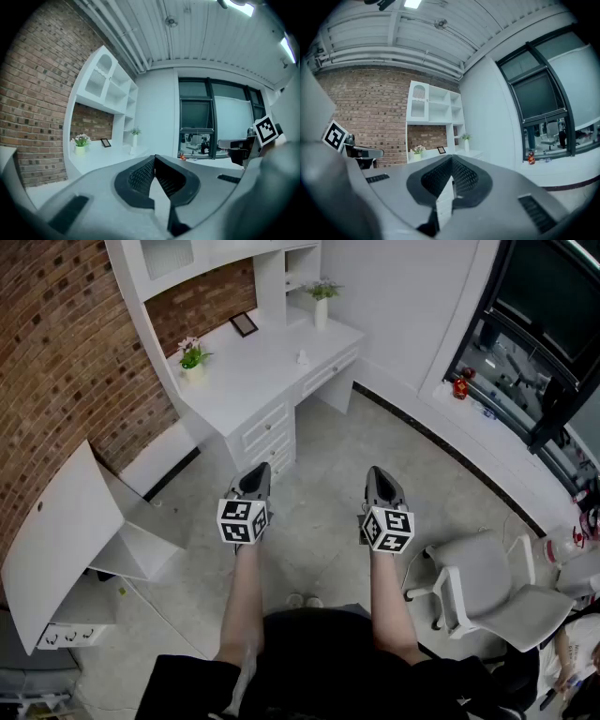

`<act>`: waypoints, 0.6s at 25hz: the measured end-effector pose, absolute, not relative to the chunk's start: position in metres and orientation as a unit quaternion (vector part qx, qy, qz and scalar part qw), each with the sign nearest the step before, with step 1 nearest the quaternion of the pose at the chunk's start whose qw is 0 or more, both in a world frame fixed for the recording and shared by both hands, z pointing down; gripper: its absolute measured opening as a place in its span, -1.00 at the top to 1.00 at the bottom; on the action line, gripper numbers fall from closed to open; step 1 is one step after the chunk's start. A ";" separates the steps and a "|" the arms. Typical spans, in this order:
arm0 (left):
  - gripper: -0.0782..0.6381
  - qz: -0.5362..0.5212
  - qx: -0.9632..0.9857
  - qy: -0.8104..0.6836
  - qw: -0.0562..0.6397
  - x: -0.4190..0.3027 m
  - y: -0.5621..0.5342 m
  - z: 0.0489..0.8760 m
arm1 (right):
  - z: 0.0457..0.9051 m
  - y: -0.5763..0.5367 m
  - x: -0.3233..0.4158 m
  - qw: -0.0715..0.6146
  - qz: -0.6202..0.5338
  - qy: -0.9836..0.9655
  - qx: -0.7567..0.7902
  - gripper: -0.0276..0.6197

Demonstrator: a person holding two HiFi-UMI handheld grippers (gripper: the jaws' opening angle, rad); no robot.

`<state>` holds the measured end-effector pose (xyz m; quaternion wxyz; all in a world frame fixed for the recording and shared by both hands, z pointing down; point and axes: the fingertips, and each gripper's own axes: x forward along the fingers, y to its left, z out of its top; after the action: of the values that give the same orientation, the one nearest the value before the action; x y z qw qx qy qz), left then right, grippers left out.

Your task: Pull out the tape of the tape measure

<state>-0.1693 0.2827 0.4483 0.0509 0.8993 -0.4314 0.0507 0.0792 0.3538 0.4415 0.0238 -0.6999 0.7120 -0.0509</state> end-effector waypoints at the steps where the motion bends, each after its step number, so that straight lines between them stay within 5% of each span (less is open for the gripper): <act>1: 0.76 0.052 0.900 -0.430 0.050 -0.169 0.283 0.449 | 0.442 0.355 0.079 0.024 -0.051 0.712 -0.700 0.93; 15: 0.76 0.060 0.903 -0.420 0.061 -0.163 0.284 0.457 | 0.440 0.358 0.078 0.028 -0.052 0.711 -0.701 0.93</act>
<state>-0.1632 0.2838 0.4566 0.0610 0.9032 -0.4205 0.0600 0.0781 0.3578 0.4398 0.0284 -0.7010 0.7106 -0.0522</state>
